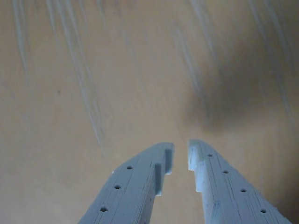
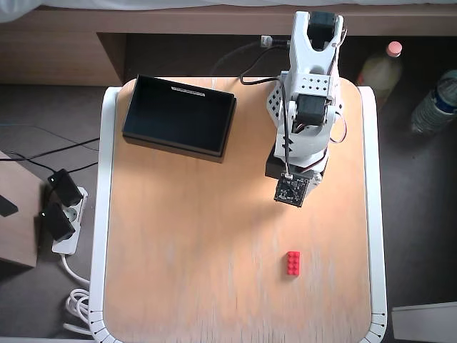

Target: Grasp a lego block and put it in the bin.

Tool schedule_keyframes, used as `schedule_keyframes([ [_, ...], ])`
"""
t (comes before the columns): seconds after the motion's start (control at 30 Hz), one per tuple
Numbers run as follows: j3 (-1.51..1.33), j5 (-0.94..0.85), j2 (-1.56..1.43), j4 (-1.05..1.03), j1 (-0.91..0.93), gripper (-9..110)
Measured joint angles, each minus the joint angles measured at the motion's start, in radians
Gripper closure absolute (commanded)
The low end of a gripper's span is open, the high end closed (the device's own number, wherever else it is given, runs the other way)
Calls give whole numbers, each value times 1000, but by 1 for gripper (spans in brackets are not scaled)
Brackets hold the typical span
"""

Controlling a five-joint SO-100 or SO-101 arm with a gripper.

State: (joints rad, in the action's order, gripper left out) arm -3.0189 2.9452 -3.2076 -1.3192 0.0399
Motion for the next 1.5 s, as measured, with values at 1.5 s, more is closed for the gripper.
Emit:
schedule_keyframes([
  [1.5,0,123,0,8,0,101],
])
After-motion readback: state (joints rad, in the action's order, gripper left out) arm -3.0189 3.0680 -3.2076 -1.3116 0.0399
